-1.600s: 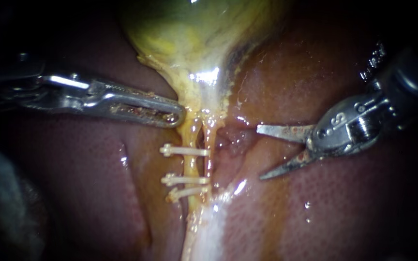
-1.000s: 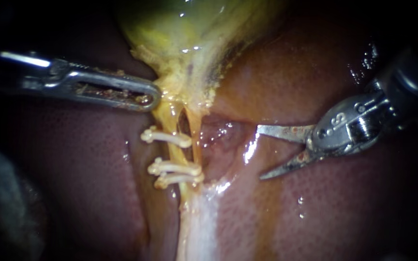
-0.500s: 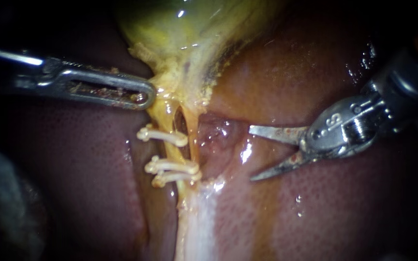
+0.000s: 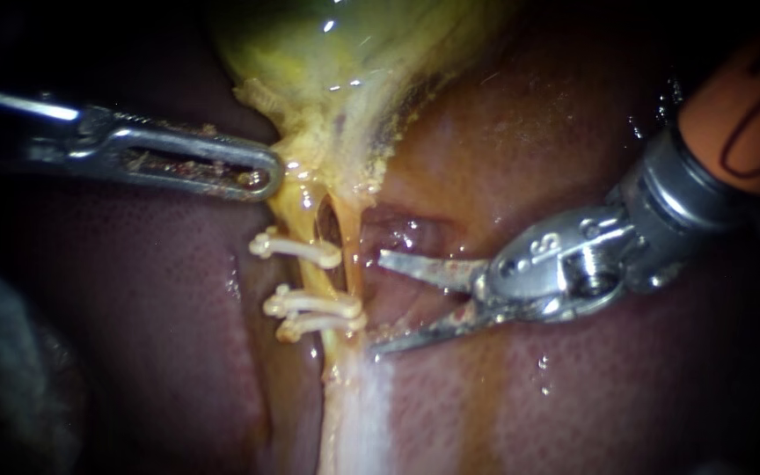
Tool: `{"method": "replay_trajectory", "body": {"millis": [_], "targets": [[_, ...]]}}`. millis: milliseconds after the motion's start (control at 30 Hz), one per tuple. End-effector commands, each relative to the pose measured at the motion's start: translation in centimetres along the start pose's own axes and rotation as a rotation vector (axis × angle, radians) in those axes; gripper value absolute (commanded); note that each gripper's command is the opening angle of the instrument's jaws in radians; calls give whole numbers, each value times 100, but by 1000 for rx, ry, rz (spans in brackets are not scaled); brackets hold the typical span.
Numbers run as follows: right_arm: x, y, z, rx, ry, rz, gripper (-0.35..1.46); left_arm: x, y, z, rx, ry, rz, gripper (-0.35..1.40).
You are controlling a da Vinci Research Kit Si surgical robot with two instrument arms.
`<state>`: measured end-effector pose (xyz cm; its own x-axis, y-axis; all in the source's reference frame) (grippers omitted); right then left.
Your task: Go to the cutting position left tube
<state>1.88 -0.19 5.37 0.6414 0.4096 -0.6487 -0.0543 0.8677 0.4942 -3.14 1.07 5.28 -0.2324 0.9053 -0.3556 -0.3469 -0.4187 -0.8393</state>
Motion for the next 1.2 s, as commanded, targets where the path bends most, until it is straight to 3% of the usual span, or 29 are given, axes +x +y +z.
{"method": "replay_trajectory", "body": {"millis": [33,533,967,1067,1200], "targets": [[-1,0,3,11,-2,0,131,0,0,0,0,0,0,-35],[3,13,35,29,12,24,133,-1,4,0,2,1,-1,-35],[-19,27,54,20,10,49,135,-1,5,0,2,1,-1,-35],[-19,31,57,18,22,55,136,-1,5,0,3,1,-1,-35],[-18,30,61,62,48,51,136,-1,5,0,3,2,-1,-35]]}}
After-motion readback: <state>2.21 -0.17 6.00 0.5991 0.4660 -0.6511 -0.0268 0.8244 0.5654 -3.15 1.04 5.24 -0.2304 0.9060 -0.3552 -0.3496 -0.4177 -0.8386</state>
